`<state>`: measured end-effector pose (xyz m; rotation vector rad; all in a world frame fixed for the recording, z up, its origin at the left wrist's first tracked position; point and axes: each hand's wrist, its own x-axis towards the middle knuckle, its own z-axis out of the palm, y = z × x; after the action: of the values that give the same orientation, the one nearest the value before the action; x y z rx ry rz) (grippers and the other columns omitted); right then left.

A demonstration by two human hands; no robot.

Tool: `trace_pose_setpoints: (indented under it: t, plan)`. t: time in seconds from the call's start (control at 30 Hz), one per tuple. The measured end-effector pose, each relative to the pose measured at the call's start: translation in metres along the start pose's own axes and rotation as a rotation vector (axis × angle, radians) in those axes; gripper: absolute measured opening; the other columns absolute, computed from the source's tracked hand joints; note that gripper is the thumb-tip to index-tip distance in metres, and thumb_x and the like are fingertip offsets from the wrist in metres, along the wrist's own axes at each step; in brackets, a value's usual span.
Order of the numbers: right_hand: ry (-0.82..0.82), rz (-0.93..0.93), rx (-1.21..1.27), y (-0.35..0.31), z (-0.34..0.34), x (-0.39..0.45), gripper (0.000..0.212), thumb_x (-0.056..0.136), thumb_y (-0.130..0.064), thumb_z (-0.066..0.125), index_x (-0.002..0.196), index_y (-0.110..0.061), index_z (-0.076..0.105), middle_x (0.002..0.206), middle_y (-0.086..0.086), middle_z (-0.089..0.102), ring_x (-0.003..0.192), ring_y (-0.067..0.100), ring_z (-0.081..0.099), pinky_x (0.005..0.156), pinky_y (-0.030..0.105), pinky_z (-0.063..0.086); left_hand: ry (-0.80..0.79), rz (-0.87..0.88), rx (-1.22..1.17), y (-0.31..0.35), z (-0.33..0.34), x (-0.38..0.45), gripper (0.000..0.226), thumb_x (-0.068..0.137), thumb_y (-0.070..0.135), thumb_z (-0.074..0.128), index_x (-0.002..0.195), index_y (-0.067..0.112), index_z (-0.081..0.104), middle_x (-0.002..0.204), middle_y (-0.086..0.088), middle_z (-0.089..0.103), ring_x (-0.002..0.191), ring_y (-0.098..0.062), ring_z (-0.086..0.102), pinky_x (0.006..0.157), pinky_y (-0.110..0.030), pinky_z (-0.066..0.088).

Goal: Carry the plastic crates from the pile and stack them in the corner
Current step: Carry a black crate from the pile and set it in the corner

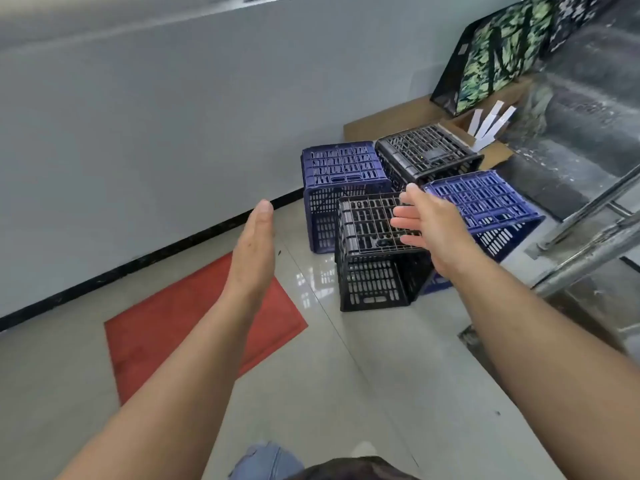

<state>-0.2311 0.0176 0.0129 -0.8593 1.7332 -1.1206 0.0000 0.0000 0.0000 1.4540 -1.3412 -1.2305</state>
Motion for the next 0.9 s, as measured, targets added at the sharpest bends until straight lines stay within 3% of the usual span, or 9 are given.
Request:
trace_pose_setpoints:
  t: [0.2, 0.3, 0.5, 0.8, 0.9]
  plan:
    - [-0.026, 0.04, 0.002, 0.009, -0.003, 0.041, 0.042, 0.095, -0.041, 0.045, 0.127, -0.015, 0.055, 0.112, 0.001, 0.064, 0.101, 0.014, 0.063, 0.089, 0.035, 0.05, 0.027, -0.084, -0.017, -0.007, 0.022, 0.025, 0.081, 0.075, 0.077, 0.027, 0.143, 0.035, 0.032, 0.15, 0.009, 0.038, 0.135, -0.007, 0.036, 0.114, -0.041, 0.028]
    - [-0.028, 0.049, -0.017, 0.009, 0.0, 0.069, 0.039, 0.095, -0.04, 0.046, 0.123, -0.015, 0.056, 0.112, 0.001, 0.064, 0.101, 0.014, 0.063, 0.091, 0.036, 0.05, 0.027, -0.098, -0.036, -0.012, 0.031, 0.05, 0.071, 0.082, 0.071, 0.028, 0.143, 0.035, 0.032, 0.148, 0.009, 0.039, 0.13, -0.006, 0.041, 0.111, -0.042, 0.032]
    - [0.006, 0.109, -0.074, 0.008, 0.001, 0.129, 0.029, 0.095, -0.04, 0.047, 0.112, -0.02, 0.057, 0.11, 0.001, 0.065, 0.1, 0.013, 0.063, 0.089, 0.036, 0.051, 0.004, -0.165, -0.087, -0.02, 0.055, 0.114, 0.055, 0.093, 0.056, 0.029, 0.143, 0.033, 0.031, 0.144, 0.007, 0.042, 0.108, -0.004, 0.055, 0.091, -0.036, 0.049]
    - [-0.023, 0.214, -0.151, 0.042, 0.002, 0.211, 0.023, 0.093, -0.037, 0.05, 0.112, -0.025, 0.057, 0.117, 0.0, 0.063, 0.1, 0.014, 0.064, 0.096, 0.04, 0.048, -0.02, -0.322, -0.032, -0.062, 0.09, 0.18, 0.057, 0.094, 0.054, 0.028, 0.145, 0.027, 0.031, 0.144, 0.004, 0.043, 0.107, -0.006, 0.057, 0.093, -0.036, 0.049]
    - [-0.06, 0.227, -0.241, 0.062, -0.005, 0.241, 0.038, 0.093, -0.035, 0.052, 0.127, -0.019, 0.056, 0.117, -0.003, 0.062, 0.097, 0.011, 0.063, 0.097, 0.041, 0.048, -0.009, -0.402, -0.009, -0.083, 0.11, 0.189, 0.057, 0.094, 0.056, 0.028, 0.144, 0.029, 0.032, 0.141, 0.004, 0.046, 0.105, -0.007, 0.058, 0.097, -0.041, 0.047]
